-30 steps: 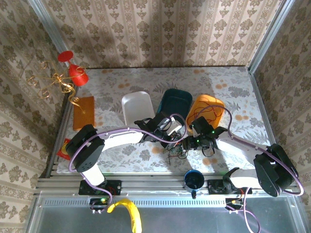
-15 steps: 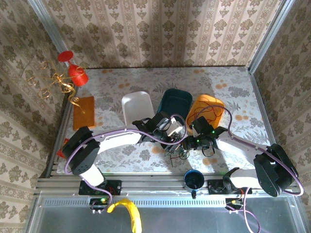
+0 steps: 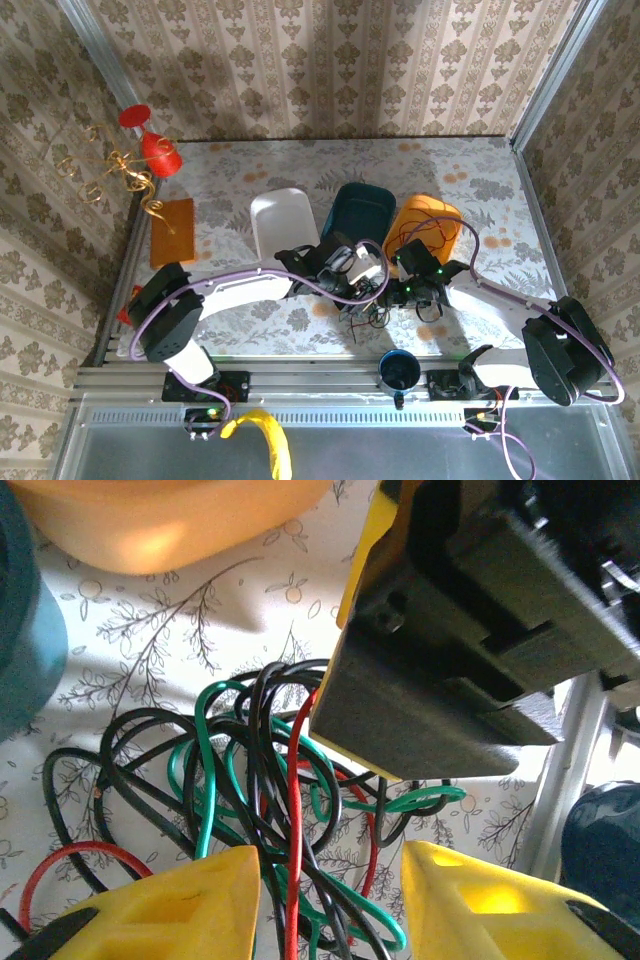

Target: Untangle the cables

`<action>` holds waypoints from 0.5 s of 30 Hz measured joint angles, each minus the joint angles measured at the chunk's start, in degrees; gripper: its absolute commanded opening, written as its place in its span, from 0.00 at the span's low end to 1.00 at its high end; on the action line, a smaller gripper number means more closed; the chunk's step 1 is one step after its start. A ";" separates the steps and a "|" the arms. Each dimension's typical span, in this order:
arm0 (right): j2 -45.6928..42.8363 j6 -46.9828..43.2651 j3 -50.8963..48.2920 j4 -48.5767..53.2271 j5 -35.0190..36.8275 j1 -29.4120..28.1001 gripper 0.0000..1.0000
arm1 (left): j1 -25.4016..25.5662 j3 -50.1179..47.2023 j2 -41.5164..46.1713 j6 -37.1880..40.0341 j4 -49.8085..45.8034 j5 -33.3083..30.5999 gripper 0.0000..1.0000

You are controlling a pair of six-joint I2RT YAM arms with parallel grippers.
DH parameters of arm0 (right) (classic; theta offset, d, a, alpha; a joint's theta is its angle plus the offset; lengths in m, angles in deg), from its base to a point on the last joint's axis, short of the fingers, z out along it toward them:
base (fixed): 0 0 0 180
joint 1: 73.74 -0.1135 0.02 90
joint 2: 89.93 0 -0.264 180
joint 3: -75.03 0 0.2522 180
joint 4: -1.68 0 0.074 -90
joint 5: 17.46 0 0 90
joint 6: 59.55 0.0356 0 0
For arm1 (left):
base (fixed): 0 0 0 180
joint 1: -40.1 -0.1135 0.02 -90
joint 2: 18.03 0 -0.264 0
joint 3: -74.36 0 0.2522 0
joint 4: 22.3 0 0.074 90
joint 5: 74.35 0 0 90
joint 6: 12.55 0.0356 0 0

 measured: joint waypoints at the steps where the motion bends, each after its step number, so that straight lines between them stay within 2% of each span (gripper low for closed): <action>1: -0.07 0.00 0.00 0.02 0.00 0.02 0.57 | 0.00 0.00 -0.50 0.00 0.00 0.09 0.40; 8: -0.92 0.00 -0.02 0.02 0.00 0.02 0.57 | -0.02 0.22 -3.21 0.39 0.02 0.15 0.35; 15: -1.84 0.00 -0.55 0.09 0.00 0.11 0.56 | -0.02 1.03 -5.22 1.18 0.04 -0.02 0.14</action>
